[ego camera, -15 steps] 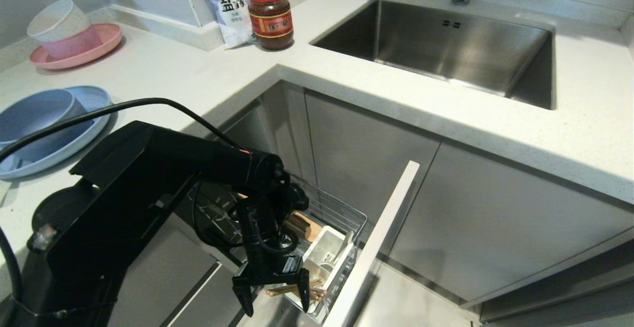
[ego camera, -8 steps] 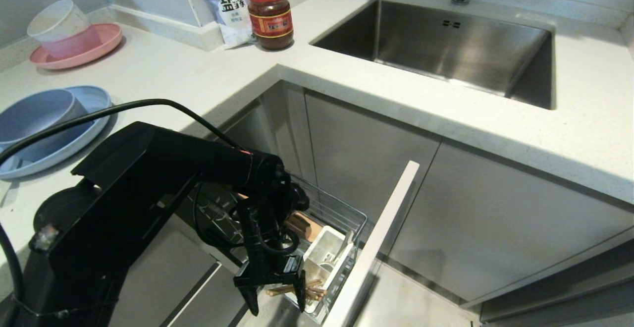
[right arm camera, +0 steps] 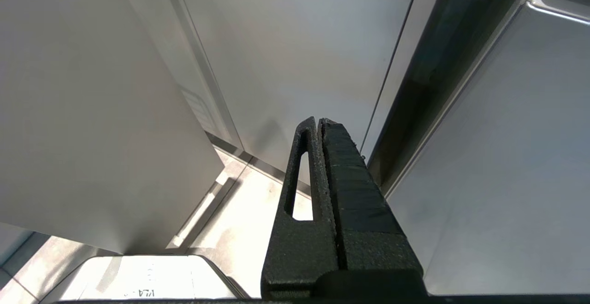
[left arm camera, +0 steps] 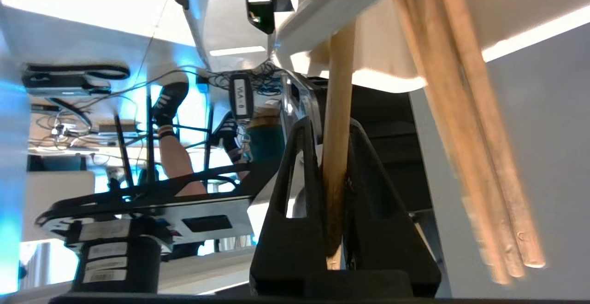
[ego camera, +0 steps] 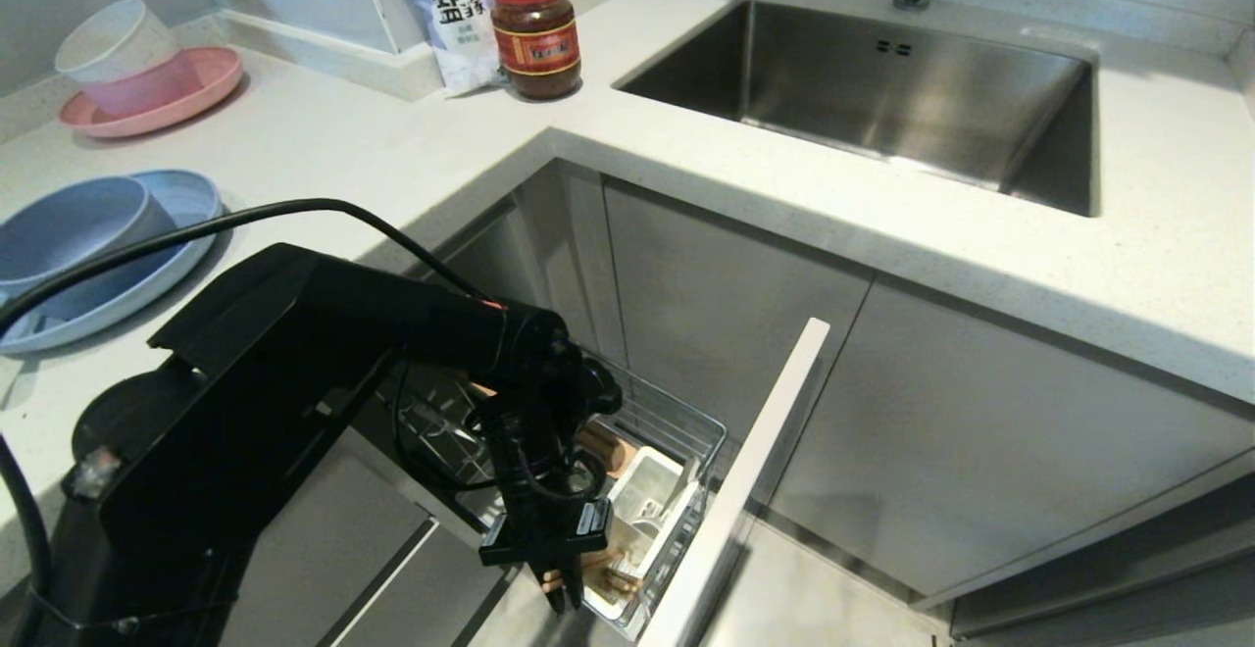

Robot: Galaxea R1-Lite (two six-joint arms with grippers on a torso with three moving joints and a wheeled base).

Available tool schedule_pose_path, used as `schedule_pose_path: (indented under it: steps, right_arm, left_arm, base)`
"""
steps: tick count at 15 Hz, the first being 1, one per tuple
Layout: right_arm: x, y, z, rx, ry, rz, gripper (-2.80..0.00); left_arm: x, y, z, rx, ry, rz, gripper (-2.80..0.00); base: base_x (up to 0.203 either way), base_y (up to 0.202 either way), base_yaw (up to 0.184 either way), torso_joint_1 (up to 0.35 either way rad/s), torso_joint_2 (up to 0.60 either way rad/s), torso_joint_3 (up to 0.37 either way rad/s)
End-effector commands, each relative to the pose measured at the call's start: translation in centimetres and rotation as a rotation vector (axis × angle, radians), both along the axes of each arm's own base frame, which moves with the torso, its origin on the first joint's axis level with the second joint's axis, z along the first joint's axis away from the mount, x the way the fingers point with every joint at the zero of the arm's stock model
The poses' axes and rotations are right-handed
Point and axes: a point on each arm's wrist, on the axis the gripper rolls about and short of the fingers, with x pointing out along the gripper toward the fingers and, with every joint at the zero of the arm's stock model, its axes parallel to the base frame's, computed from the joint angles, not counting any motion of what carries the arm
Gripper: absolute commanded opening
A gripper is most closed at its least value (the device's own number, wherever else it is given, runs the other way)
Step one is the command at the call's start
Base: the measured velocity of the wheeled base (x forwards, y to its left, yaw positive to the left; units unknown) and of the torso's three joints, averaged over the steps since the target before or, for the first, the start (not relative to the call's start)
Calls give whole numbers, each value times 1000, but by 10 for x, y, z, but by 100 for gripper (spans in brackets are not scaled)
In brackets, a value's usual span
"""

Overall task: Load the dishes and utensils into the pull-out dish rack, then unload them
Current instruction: Take the chopsticks out of the cupboard

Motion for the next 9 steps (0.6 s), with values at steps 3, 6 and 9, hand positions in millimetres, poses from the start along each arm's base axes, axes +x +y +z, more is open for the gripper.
schedule_pose_path:
  steps: [3, 6, 9]
  right_arm:
    - [0, 0, 0, 0, -3, 1, -280]
    - [0, 0, 0, 0, -3, 1, -280]
    - [0, 0, 0, 0, -3, 3, -280]
  left_arm:
    - [-3, -2, 2, 2, 2, -6, -280]
    - [-7, -6, 6, 1, 1, -12, -280]
    - [-17, -7, 27, -11, -32, 9, -280]
  base:
    - [0, 0, 0, 0, 0, 0]
    - [0, 0, 0, 0, 0, 0]
    - [0, 0, 0, 0, 0, 0]
